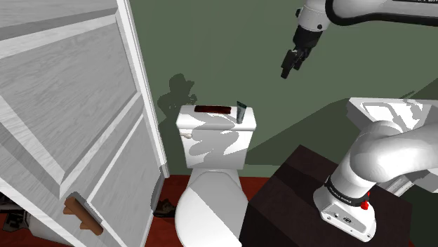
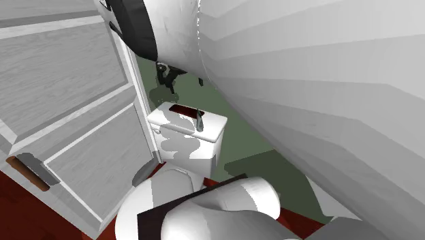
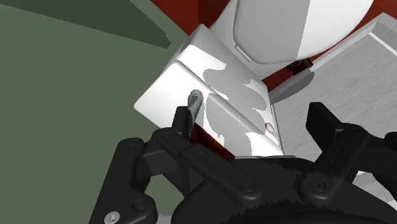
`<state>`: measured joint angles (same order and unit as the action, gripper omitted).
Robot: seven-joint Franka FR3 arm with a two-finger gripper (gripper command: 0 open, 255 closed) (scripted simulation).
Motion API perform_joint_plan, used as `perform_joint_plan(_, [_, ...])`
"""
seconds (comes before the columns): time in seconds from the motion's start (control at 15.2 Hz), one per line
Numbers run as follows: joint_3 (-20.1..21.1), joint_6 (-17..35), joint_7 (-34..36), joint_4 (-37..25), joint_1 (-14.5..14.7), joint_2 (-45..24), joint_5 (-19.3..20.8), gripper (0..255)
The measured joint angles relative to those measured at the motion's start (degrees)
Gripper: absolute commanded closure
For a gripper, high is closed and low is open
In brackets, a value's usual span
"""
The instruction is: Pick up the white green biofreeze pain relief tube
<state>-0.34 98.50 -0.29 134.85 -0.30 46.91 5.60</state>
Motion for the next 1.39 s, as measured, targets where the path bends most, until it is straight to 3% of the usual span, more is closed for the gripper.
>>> perform_joint_plan(0.26, [-1.03, 4.21, -0.34, 1.79, -0.39, -1.92, 0.45, 0])
perform_joint_plan(0.66, [-3.04, 17.14, -0.35, 5.36, -1.06, -9.87, 1.05, 0])
perform_joint_plan(1.39, [-7.42, 39.43, -2.34, 3.08, -1.65, -31.38, 0.01, 0])
